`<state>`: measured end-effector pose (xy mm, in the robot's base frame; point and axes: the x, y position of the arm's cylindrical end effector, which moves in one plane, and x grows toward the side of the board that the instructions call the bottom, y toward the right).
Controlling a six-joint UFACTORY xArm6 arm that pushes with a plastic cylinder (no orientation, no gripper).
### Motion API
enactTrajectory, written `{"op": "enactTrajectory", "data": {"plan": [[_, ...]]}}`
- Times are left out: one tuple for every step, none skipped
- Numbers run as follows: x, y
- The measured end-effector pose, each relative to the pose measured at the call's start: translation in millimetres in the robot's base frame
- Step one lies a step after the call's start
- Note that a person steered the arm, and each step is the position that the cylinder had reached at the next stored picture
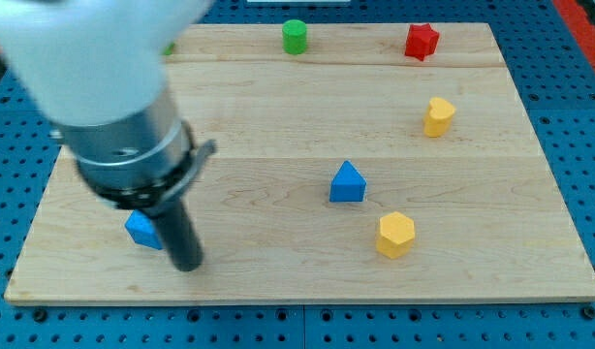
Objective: Move blue triangle parallel to the left of the yellow hexagon
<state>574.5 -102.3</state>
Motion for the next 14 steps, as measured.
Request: {"op": "enactTrajectory", "data": {"plan": [[-24,-15],[-52,-62],[-77,-52],[-118,22],[-143,88],[-133,138],[-104,156],[-86,158],[-85,226],[-68,202],[-63,136],[-63,63],[-69,98],[-38,117]]}}
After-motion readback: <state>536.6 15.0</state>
